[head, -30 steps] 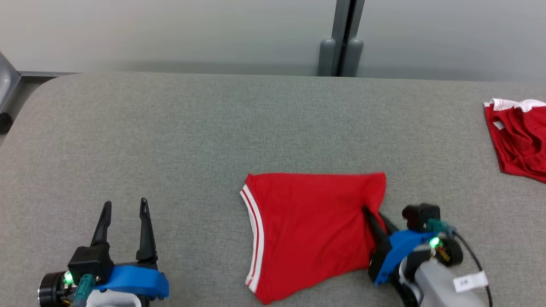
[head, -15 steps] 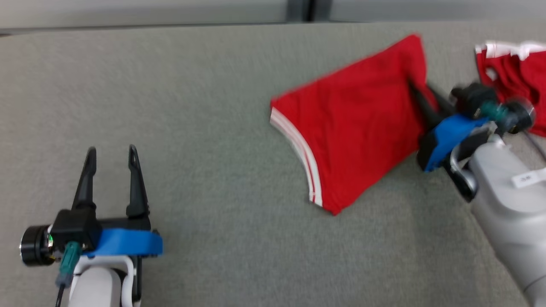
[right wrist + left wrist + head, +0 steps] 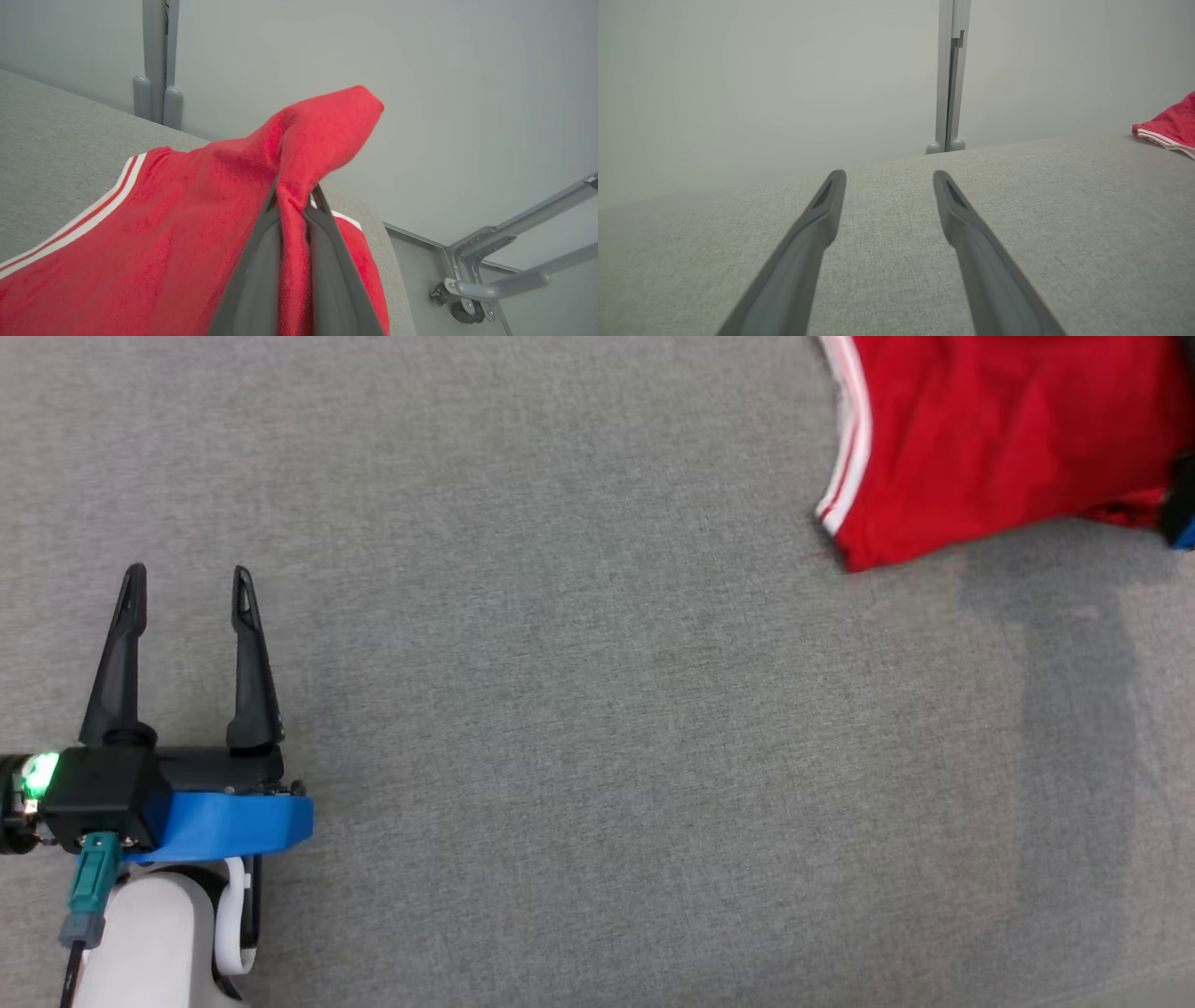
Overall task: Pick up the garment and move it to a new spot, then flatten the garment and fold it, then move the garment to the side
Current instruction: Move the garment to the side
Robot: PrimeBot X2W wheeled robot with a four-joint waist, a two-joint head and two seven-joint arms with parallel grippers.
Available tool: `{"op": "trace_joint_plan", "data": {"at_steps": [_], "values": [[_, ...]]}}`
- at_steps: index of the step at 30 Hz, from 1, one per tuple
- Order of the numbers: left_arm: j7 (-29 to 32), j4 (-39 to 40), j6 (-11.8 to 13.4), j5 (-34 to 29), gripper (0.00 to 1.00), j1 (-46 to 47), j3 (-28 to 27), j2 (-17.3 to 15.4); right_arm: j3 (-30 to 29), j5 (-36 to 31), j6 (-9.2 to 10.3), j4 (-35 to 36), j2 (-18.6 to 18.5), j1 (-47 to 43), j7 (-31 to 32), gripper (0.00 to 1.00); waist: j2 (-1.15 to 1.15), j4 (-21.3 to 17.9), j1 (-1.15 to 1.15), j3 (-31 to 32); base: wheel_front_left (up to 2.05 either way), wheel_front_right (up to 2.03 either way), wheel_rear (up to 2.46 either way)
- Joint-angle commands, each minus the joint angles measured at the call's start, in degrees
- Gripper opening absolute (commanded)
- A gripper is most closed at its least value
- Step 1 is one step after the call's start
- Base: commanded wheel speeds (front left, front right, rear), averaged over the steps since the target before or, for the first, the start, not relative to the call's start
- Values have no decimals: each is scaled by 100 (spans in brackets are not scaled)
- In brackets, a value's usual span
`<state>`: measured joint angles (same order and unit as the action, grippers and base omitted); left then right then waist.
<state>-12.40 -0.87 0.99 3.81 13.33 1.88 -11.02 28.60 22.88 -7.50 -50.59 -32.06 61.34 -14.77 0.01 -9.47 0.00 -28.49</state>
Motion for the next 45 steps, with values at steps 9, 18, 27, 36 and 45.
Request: {"op": "trace_joint_plan", "data": {"at_steps": [9,18,27,36,45], "values": [[346,711,-13,-121,100,150,48,-243,455,190,1,-514,-792,571,317,0,-1,-204,0,-325,0,0,0],[422,828,49,-98,100,162,58,-273,343,93,1,-1286,-667,930,190,100,-1,-140,0,-492,0,0,0],[210,498,108,45,100,34,39,-194,203,-400,1,-1866,-481,1174,-14,100,-1,-45,0,-213,0,0,0],[-92,-99,199,298,100,-290,-41,-19,-400,-628,0,-423,-31,402,-43,100,-1,115,0,583,0,0,0],[-239,-502,228,479,100,-742,-77,143,-1008,-794,0,1268,700,-1143,-43,100,-1,425,0,1375,0,0,0]]}}
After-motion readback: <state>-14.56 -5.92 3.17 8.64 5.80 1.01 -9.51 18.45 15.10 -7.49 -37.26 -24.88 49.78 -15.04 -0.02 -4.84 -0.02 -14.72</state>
